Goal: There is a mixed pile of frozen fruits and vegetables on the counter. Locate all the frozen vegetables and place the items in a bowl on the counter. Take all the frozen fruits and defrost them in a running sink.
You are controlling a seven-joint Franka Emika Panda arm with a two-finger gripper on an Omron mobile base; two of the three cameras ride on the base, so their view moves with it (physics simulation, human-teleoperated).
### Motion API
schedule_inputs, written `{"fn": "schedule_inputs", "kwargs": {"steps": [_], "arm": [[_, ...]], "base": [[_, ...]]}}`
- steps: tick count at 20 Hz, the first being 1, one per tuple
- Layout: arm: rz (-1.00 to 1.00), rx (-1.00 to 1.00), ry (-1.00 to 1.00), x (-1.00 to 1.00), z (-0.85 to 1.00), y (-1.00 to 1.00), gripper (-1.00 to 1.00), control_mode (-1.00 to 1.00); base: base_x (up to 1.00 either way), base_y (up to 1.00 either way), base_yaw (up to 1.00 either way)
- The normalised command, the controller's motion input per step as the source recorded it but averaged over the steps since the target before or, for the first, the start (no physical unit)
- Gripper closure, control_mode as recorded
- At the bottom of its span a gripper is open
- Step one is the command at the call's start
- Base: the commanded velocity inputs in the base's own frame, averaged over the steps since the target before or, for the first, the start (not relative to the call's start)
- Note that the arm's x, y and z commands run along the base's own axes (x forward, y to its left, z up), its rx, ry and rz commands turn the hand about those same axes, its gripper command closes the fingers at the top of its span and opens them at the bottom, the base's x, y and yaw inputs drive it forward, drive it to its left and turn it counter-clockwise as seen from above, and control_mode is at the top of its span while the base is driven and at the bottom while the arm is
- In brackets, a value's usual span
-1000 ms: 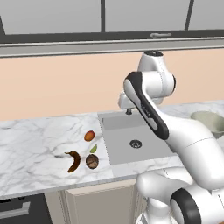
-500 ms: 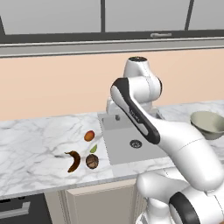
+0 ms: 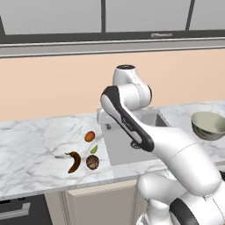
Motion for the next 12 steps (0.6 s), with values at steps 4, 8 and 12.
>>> {"fn": "schedule_inputs", "kwargs": {"steps": [4, 8, 12], "arm": [[0.0, 0.0, 0.04, -0.13, -0.28, 0.4, -1.0, -1.0], [0.0, 0.0, 0.04, -0.06, -0.3, 0.36, -1.0, -1.0], [0.03, 0.0, 0.02, 0.01, -0.3, 0.19, -1.0, -1.0]], "base": [[0.0, 0.0, 0.0], [0.0, 0.0, 0.0], [0.0, 0.0, 0.0]]}}
